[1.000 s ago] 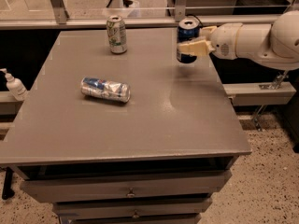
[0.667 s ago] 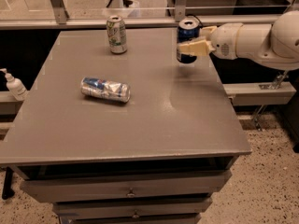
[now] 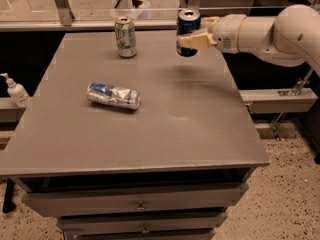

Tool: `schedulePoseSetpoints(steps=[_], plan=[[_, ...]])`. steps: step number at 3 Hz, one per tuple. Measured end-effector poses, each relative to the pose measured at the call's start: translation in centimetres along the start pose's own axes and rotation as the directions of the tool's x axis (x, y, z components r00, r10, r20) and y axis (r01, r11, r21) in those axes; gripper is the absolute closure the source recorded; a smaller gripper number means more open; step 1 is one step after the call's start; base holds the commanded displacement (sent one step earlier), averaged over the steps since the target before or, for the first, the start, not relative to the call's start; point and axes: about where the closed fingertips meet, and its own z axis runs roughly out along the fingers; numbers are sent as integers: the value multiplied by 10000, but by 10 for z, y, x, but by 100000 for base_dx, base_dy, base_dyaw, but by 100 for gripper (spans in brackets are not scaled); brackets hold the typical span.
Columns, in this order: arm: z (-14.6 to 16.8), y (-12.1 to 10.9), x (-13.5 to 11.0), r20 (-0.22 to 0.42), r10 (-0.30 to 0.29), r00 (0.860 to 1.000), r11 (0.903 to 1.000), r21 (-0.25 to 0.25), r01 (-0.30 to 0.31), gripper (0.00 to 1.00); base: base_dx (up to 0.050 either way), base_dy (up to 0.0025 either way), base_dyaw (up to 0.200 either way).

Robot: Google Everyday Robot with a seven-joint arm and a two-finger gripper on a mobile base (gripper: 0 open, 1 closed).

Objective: Move pepsi can near 7up can

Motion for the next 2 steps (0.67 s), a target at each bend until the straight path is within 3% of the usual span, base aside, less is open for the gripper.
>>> schedulePoseSetpoints(steps=[1, 2], plan=[[31, -11, -16, 203, -252, 9995, 9992, -290, 258, 100, 0, 0, 0], [66, -12, -24, 22, -437, 9990, 9951, -885, 437, 100, 0, 0, 0]])
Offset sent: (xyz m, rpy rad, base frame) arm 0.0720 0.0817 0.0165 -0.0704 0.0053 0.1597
